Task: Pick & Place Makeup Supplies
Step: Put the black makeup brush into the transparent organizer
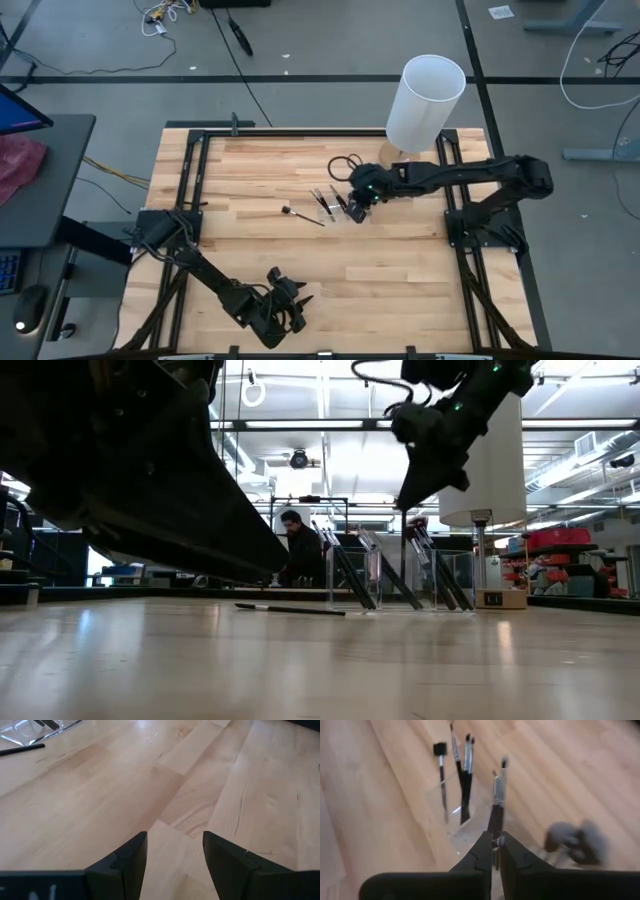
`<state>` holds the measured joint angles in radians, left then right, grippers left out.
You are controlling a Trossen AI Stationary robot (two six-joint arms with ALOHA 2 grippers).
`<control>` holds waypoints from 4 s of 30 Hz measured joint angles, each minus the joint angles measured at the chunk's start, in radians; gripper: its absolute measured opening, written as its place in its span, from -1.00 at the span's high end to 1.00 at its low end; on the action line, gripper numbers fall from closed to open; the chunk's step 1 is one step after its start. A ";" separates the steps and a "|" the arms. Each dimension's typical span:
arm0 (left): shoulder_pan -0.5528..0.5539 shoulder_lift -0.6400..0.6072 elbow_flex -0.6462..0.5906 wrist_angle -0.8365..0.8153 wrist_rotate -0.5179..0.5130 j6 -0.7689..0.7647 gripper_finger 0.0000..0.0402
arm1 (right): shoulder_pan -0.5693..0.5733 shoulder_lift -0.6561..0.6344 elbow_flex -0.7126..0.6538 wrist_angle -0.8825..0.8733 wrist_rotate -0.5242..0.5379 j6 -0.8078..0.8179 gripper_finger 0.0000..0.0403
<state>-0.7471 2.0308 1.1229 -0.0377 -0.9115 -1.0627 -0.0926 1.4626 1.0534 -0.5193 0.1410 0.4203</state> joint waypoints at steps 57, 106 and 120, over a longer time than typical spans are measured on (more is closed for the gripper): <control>-0.051 -0.030 0.000 -0.133 -0.152 -0.219 0.03 | 0.563 -0.007 -0.001 0.217 0.318 -0.005 0.59; 0.476 -0.032 0.000 -0.470 0.101 -0.511 -0.25 | 1.156 0.357 -0.001 0.357 0.812 0.383 0.80; 0.547 -0.030 0.000 -0.514 0.051 -0.609 -0.26 | 1.156 0.357 -0.001 0.371 0.811 0.383 0.80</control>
<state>-0.2006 2.0009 1.1225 -0.5515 -0.8607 -1.6717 1.0634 1.8198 1.0523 -0.1478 0.9524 0.8030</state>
